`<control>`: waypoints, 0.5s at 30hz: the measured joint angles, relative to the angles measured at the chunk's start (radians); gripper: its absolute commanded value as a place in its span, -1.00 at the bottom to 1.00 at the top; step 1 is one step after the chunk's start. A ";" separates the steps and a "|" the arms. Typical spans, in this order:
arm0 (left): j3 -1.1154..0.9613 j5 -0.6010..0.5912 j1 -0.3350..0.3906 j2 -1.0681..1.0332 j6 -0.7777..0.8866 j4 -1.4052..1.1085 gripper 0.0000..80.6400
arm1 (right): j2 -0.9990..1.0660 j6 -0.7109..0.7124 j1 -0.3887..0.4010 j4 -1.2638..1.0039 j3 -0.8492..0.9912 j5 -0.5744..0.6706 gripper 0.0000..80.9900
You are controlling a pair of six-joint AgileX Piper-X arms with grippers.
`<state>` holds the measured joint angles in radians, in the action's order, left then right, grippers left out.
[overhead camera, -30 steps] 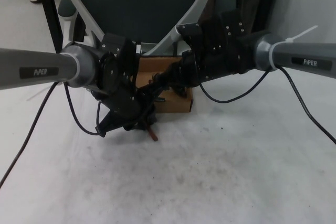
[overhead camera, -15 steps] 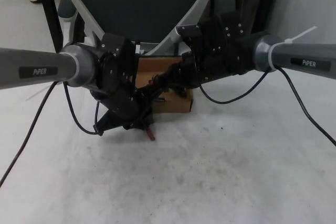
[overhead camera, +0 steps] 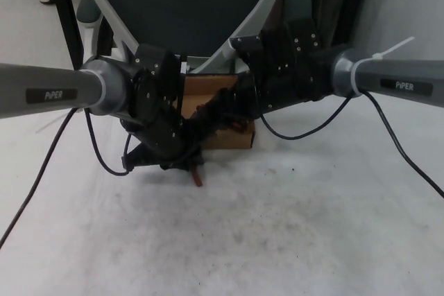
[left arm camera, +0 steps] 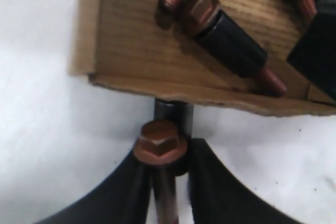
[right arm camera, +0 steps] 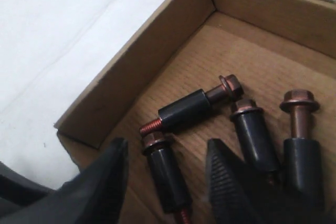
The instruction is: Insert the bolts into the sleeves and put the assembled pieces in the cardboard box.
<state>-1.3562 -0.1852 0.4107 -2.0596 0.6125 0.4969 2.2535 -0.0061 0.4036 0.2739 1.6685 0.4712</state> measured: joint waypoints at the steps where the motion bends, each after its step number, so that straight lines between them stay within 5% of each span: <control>1: 0.000 -0.003 0.000 0.000 -0.025 0.000 -0.98 | 0.001 -0.002 0.000 0.005 0.000 0.012 0.10; 15: -0.002 -0.017 0.019 0.002 -0.301 0.020 -0.98 | -0.020 0.055 -0.011 0.145 -0.003 0.054 0.10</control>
<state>-1.3586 -0.2021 0.4297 -2.0573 0.3114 0.5166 2.2336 0.0487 0.3922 0.4192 1.6658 0.5254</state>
